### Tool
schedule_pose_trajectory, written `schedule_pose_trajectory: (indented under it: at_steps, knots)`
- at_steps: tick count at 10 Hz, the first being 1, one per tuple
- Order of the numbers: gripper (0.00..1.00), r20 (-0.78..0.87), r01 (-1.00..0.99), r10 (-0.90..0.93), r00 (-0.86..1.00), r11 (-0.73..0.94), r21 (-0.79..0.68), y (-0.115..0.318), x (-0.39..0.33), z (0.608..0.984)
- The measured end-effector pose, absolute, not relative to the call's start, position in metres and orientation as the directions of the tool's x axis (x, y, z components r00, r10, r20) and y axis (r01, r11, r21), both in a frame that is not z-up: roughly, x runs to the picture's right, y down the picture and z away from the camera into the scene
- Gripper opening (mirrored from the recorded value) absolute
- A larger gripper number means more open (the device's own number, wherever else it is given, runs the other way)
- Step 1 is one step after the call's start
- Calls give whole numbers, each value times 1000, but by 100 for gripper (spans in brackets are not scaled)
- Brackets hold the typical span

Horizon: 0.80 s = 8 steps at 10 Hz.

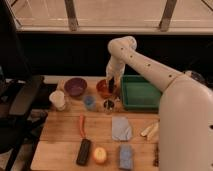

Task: Place brush in tray

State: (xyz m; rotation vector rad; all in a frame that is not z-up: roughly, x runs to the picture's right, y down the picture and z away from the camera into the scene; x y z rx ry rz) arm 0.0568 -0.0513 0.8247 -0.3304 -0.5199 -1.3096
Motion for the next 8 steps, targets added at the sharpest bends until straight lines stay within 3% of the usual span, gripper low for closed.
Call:
schedule_pose_trajectory:
  at_steps: [6,8]
  knots:
    - [1,407,891,-801,440,447,-84,-81,165,812]
    - [14,406,856,-761,505,500,-128,-69,187,823]
